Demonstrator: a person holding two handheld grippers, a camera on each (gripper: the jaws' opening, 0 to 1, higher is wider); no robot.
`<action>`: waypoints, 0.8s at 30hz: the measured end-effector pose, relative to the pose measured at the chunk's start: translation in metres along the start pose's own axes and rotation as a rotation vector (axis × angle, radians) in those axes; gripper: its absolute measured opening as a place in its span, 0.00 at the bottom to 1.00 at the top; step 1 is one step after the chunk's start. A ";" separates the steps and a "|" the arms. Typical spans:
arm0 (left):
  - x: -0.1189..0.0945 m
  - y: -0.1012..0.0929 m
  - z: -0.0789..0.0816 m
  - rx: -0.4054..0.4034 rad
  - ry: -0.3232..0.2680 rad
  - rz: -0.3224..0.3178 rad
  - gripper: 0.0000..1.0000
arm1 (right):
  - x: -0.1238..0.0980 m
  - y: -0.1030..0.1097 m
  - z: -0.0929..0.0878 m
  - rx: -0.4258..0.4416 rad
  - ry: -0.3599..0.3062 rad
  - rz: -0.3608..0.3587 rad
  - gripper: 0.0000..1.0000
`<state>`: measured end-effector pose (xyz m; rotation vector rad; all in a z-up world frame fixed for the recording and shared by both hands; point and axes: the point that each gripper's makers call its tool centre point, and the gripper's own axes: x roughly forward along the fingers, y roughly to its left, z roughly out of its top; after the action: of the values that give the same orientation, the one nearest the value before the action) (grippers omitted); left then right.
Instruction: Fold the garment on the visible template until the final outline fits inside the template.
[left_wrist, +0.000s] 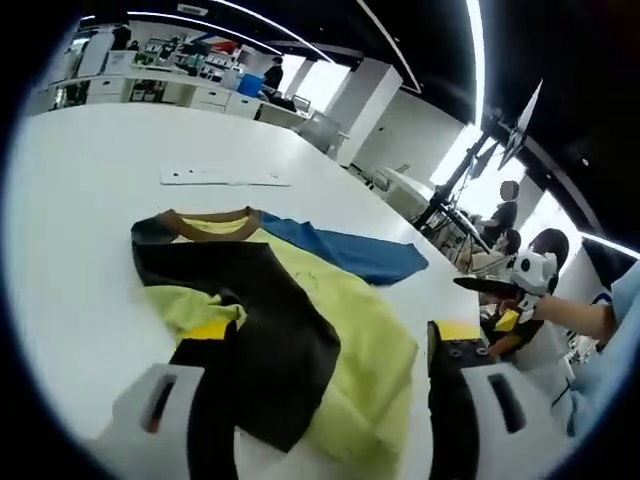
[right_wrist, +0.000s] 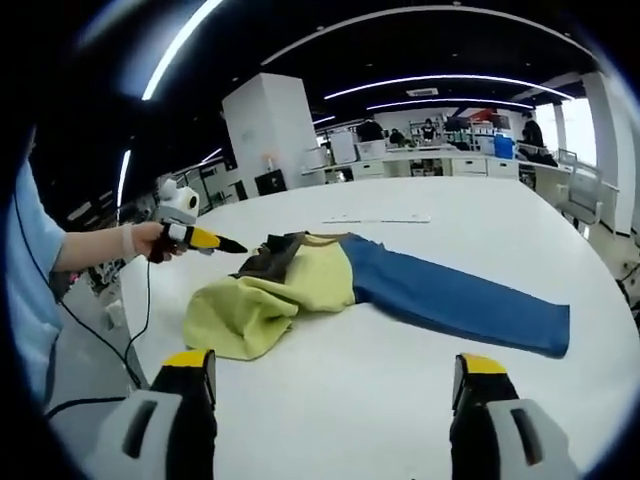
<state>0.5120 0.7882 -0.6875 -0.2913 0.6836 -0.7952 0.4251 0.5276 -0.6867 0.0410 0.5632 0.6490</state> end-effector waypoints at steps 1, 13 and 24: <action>-0.003 0.005 -0.002 -0.010 0.000 0.014 0.73 | 0.000 -0.001 0.001 -0.002 0.000 -0.001 1.00; -0.028 0.052 -0.052 -0.275 0.004 0.130 0.44 | 0.005 0.009 -0.011 -0.013 0.026 0.026 1.00; -0.027 0.040 -0.069 -0.467 -0.005 0.080 0.37 | 0.004 0.011 -0.016 -0.005 0.034 0.026 1.00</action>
<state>0.4752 0.8361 -0.7466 -0.6845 0.8679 -0.5511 0.4138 0.5364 -0.7001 0.0330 0.5947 0.6772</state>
